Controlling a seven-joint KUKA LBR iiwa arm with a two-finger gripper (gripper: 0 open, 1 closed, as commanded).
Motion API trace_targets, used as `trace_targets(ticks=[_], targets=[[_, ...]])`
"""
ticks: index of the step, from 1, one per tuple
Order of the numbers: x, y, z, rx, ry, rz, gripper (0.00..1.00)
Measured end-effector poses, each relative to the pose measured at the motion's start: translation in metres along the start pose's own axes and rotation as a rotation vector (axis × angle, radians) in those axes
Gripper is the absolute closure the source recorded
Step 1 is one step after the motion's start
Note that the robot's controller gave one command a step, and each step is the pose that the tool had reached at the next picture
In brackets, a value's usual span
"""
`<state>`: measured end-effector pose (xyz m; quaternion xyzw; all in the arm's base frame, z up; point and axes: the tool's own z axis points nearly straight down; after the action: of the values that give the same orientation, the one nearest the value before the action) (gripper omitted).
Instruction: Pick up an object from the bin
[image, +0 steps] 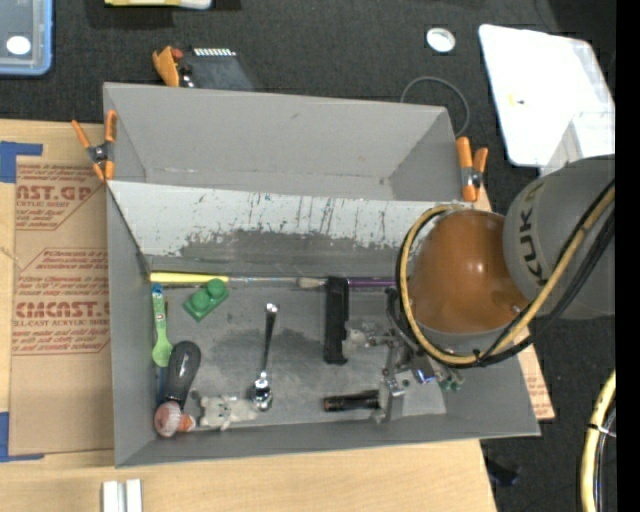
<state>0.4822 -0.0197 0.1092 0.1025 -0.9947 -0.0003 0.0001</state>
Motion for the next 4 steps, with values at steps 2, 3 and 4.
trace_targets(ticks=[2,3,4], targets=[[0.003,-0.010,0.040,0.000,-0.004,0.046,1.00],[0.003,-0.010,0.040,0.000,-0.004,0.046,1.00],[0.005,-0.009,0.023,-0.001,0.002,0.046,1.00]])
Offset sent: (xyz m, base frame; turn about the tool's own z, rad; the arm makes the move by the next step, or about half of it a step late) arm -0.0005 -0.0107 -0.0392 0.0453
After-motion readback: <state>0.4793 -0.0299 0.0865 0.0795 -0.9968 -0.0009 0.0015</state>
